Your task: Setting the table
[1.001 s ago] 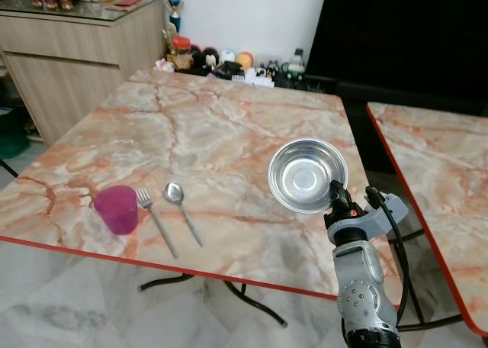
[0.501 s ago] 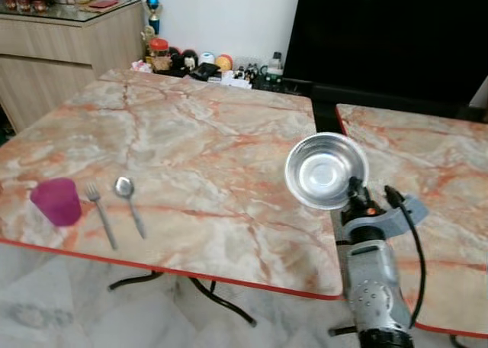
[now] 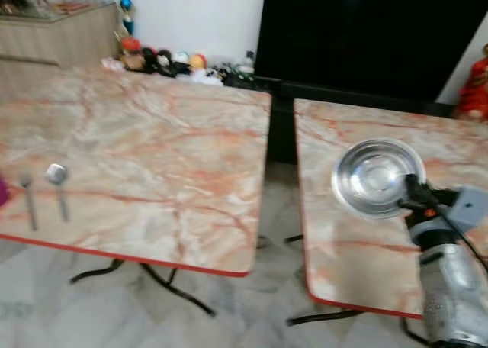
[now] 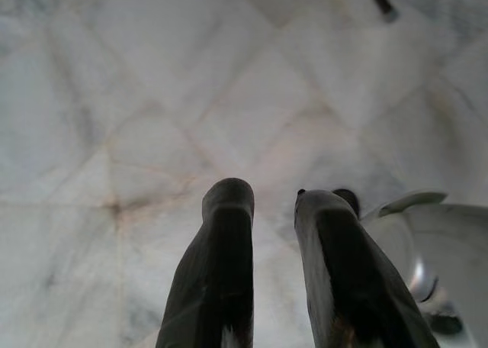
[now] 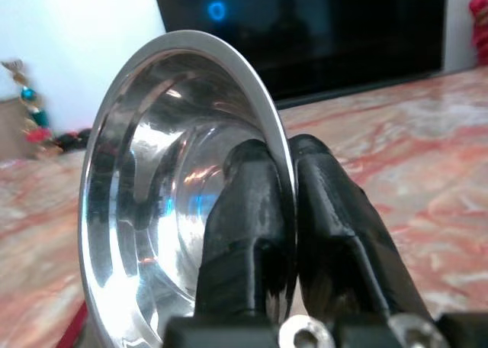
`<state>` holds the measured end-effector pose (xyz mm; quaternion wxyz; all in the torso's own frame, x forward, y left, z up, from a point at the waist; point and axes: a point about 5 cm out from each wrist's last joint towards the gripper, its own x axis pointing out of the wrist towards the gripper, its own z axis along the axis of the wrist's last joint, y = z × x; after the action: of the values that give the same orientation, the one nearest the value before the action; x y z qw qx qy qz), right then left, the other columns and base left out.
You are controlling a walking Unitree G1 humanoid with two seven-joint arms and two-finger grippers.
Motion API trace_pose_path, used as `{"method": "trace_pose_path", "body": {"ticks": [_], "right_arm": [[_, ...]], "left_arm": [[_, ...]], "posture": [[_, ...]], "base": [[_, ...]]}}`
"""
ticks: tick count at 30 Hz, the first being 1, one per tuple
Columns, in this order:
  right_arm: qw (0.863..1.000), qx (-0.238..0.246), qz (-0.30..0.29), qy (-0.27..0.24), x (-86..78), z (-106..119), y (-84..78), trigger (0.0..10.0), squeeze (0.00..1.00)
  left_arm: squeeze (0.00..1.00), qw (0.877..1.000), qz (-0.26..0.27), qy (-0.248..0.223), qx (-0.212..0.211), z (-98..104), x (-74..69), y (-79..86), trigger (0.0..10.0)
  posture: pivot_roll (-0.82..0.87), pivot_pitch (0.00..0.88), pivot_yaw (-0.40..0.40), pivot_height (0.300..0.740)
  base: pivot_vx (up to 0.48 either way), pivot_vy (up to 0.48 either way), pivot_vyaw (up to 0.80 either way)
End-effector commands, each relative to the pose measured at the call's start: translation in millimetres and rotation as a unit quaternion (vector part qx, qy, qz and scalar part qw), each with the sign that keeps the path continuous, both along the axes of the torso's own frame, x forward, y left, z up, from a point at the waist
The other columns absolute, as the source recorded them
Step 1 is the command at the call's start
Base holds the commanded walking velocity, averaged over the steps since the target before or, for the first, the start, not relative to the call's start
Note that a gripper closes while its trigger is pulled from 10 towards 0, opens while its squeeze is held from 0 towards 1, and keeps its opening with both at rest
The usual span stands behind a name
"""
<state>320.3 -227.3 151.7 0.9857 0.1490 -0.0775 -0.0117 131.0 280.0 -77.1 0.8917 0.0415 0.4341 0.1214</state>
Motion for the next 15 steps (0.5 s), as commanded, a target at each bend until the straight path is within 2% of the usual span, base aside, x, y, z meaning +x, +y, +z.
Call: {"method": "trace_pose_path", "body": {"ticks": [1,6,15], "right_arm": [[1.0,0.0,-0.004,-0.004,-2.6,1.6,-0.6,10.0,0.0],[1.0,0.027,-0.003,-0.002,-2.2,-1.7,8.0,10.0,0.0],[0.997,0.065,-0.049,-0.01,-6.8,-5.5,-0.6,10.0,0.0]], "left_arm": [[0.0,1.0,-0.015,0.002,-0.002,-1.1,2.0,-5.0,10.0],[0.0,1.0,-0.019,0.002,0.004,0.3,2.0,-1.8,10.0],[0.0,1.0,-0.012,0.006,0.019,5.2,-1.1,13.8,10.0]], "posture": [[0.1,0.023,-0.061,0.74],[0.1,0.028,-0.055,0.74],[0.11,0.02,-0.017,0.74]], "base": [[0.0,-0.472,0.0],[0.0,-0.472,0.0],[0.0,-0.472,0.0]]}}
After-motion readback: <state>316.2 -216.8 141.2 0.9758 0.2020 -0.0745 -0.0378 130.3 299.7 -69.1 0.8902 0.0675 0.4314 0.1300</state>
